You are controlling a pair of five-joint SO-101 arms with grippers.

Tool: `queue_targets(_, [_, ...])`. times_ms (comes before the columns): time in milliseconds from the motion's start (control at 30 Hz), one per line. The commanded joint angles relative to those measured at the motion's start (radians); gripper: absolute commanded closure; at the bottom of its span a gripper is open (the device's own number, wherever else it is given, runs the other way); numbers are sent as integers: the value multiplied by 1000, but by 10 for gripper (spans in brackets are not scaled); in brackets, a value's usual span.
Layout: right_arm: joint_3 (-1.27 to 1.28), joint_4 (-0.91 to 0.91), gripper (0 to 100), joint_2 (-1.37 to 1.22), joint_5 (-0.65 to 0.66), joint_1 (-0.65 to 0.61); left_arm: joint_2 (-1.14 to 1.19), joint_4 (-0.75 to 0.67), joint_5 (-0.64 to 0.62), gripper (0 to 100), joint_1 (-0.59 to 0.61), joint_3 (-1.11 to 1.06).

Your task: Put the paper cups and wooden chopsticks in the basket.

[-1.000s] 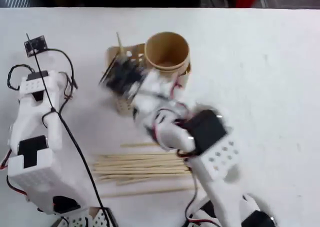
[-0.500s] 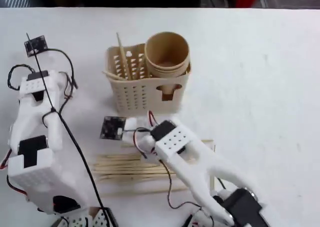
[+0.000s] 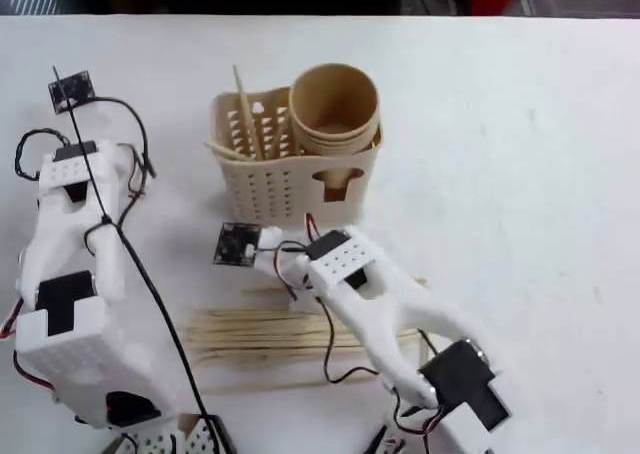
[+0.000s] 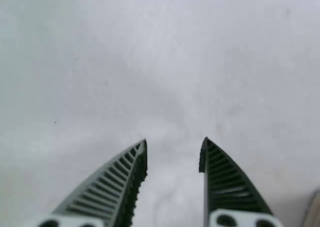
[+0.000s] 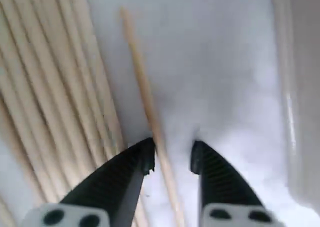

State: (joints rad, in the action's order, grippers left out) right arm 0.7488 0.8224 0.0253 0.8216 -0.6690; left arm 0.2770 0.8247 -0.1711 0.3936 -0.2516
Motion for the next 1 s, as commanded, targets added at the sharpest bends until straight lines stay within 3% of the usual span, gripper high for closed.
queue_targets(0, [-8,-4,988,-7,6,5,-7,-12,-3,815,5,9])
queue_targets(233, [-5,7,982,39,-46,-1,-7,-12,-3,815,7,6])
queue_targets(500, [-48,200,983,473,-157,-45,-7,-15,-3,815,5,8])
queue_targets(733, [-499,403,983,645,-325,-50,-7,-14,-3,815,5,9])
queue_targets(967, [-1017,286,982,446,-453,-50,-7,-14,-3,815,5,8])
